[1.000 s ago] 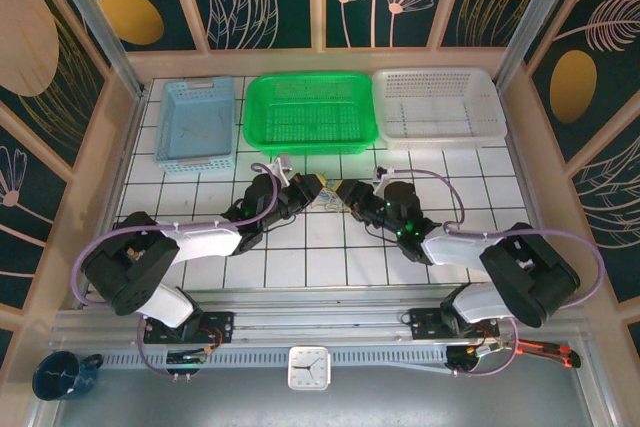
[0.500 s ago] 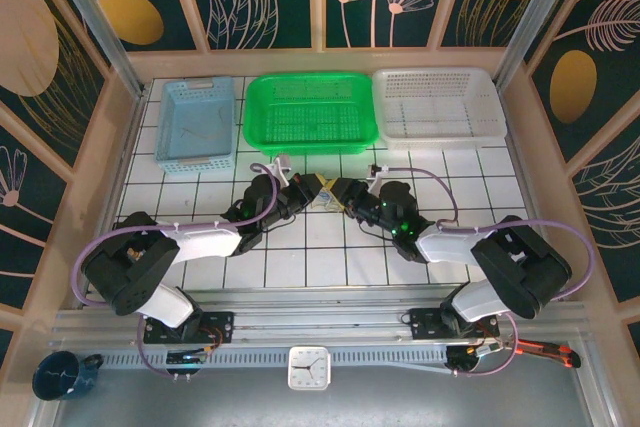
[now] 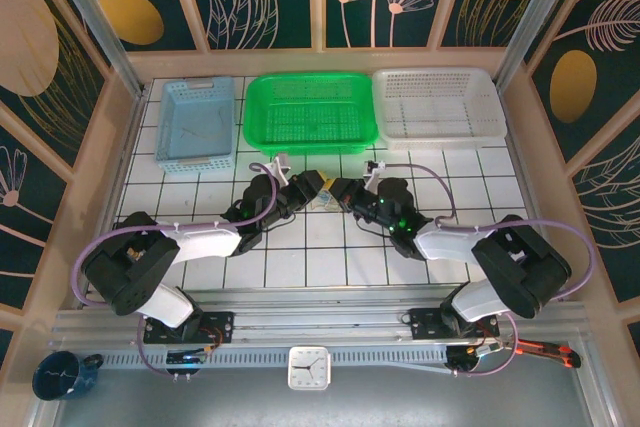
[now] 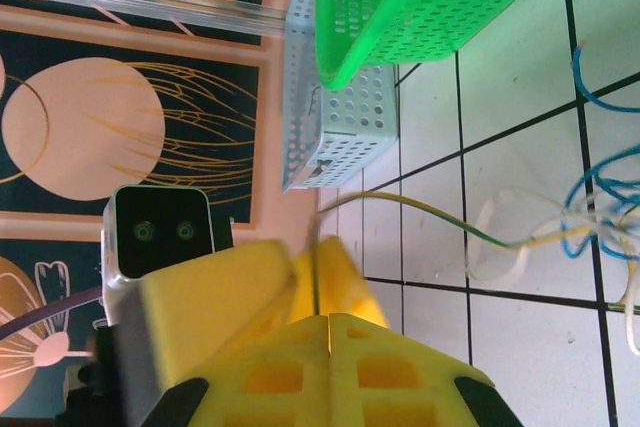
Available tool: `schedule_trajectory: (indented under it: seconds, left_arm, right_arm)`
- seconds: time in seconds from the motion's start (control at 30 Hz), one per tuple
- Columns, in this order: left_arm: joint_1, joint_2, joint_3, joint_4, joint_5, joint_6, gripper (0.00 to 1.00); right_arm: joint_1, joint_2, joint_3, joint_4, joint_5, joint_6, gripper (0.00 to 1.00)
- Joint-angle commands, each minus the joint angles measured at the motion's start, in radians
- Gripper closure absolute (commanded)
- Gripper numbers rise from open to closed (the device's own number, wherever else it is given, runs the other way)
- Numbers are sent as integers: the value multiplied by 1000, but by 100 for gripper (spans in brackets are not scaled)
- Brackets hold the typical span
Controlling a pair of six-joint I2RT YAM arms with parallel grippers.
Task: Untangle the cables
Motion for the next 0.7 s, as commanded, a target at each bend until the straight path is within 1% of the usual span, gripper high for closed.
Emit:
schedule_trajectory:
  seconds: [0.0,0.03,0.13,0.23,0.33,0.43,0.53,0.67]
  left_arm:
    - [3,-38,-25,11,-12,54,34]
    - [7,-52,-32,-5,-21,78,26]
    - [22,-97,-58,-62,-58,155,12]
    - [34,-136,-83,-109,-90,251,6]
    - [35,-162,-85,-182,-128,382,2]
    - [35,-169,-75,-243,-145,512,1]
    - [35,-148,-54,-289,-138,616,3]
    - [33,-95,-15,-308,-114,698,8]
  right_arm:
    - [-18,-59,80,-137,10,-107,100]
    - [-22,-73,103,-195,13,-140,100]
    - [-36,-93,176,-348,16,-237,100]
    - [-42,-99,243,-469,19,-326,100]
    - [-47,-95,305,-578,25,-411,100]
    - [-49,-86,376,-677,38,-495,100]
    - [-48,-74,429,-740,43,-551,100]
    - [-49,-63,463,-779,33,-589,100]
